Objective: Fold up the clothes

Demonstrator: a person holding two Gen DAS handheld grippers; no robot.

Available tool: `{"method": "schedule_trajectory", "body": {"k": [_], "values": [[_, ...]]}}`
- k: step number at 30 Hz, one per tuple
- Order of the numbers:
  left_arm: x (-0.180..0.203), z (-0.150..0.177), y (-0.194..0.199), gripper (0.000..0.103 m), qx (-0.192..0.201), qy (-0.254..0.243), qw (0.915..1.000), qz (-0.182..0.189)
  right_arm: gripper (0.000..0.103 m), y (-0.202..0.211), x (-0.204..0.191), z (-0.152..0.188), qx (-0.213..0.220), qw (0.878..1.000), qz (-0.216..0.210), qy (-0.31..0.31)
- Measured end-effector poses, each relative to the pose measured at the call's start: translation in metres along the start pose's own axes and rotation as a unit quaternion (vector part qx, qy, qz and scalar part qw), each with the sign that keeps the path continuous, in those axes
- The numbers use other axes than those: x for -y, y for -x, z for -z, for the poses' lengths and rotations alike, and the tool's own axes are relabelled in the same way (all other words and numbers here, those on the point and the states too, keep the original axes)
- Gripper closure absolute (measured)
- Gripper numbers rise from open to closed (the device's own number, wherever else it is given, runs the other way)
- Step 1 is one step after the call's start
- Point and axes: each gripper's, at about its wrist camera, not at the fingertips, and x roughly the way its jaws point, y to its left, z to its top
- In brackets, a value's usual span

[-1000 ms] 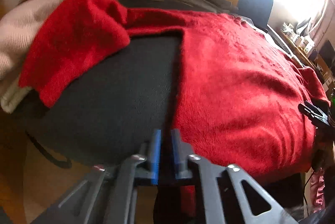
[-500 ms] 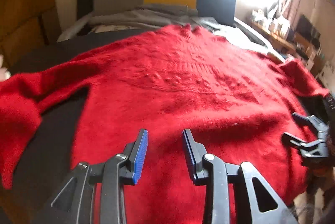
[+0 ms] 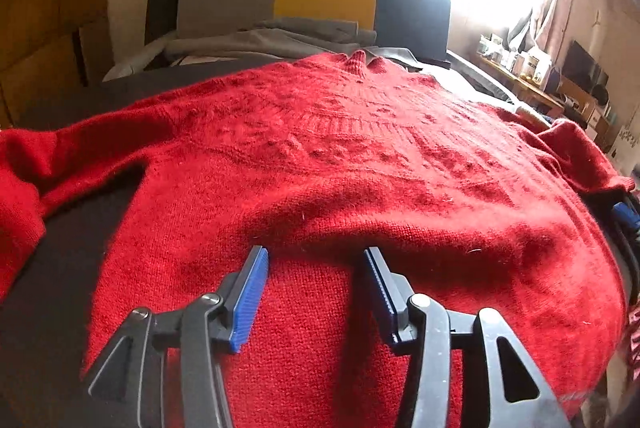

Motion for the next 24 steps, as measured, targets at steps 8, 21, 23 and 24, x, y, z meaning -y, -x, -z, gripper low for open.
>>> {"method": "schedule_trajectory", "body": {"k": [8,21,23,24], "values": [[-0.001,0.002,0.001,0.052,0.0,0.0,1.0,-0.001,0.004,0.076,0.121,-0.063,0.16,0.962,0.038,-0.218],[0.0,0.001,0.0,0.051,-0.002,-0.004,1.0,-0.006,0.027,0.067,0.18,-0.089,0.185,0.94,0.074,-0.278],[0.0,0.0,0.0,0.051,-0.004,-0.004,1.0,-0.007,0.055,0.053,0.185,-0.096,0.158,0.946,0.108,-0.262],[0.001,0.0,0.0,0.051,-0.006,-0.004,0.9999,-0.009,0.095,0.046,0.186,-0.101,0.143,0.949,0.136,-0.246]]}}
